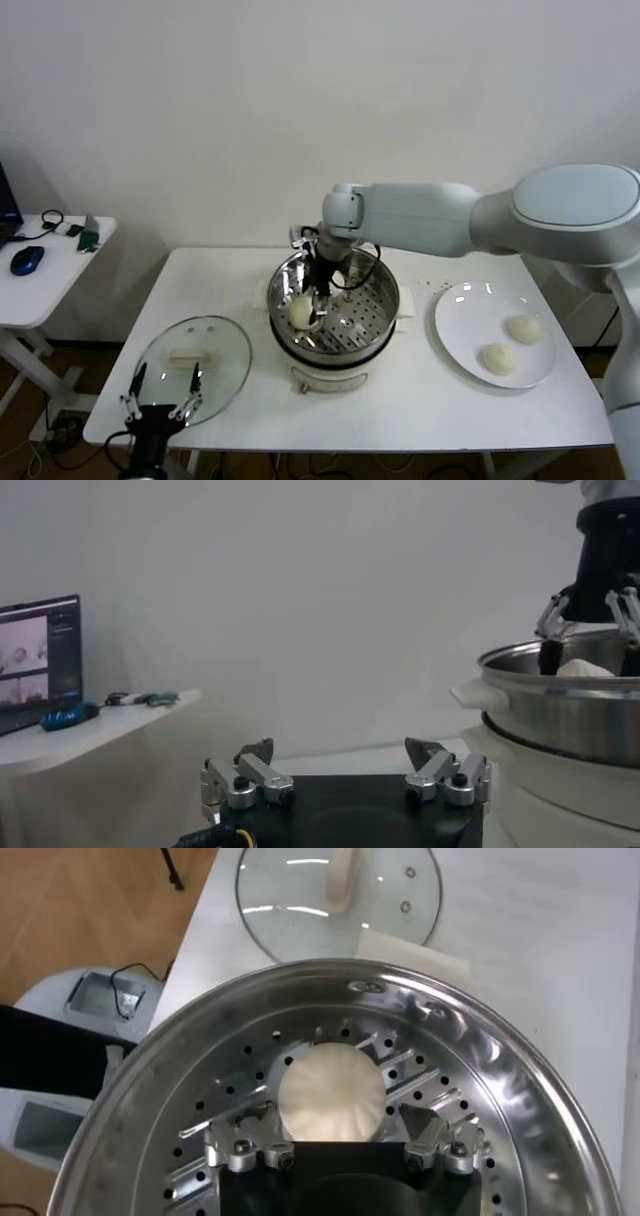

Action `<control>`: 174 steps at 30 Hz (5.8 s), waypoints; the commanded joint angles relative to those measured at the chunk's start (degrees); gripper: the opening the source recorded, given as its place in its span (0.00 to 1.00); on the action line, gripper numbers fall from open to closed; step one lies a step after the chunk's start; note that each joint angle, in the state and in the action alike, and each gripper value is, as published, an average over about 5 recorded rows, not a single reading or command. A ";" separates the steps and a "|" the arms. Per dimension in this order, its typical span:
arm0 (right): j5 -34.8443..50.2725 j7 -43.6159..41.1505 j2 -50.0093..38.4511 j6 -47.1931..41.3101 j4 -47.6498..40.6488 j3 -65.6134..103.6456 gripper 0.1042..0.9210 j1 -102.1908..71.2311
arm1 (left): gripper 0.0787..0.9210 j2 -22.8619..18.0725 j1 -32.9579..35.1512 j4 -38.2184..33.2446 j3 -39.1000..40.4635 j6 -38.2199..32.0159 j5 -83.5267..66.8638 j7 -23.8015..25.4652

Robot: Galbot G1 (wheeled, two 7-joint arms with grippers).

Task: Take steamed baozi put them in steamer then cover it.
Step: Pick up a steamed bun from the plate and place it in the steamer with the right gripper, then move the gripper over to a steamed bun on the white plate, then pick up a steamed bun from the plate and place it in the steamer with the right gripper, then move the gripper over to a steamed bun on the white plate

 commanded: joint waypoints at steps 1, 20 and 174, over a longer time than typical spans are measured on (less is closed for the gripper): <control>-3.07 -5.98 -7.32 3.00 4.69 -1.24 0.88 7.34 | 0.88 0.03 -0.04 -0.02 0.17 0.09 0.07 -0.04; -25.24 -9.94 -40.54 8.22 14.64 -1.07 0.88 10.20 | 0.88 0.47 -1.13 0.94 0.45 0.99 0.02 -0.66; -60.20 -22.03 -7.16 43.19 16.34 19.62 0.88 -3.21 | 0.88 -0.52 1.70 4.19 -2.07 -1.38 -0.71 -1.44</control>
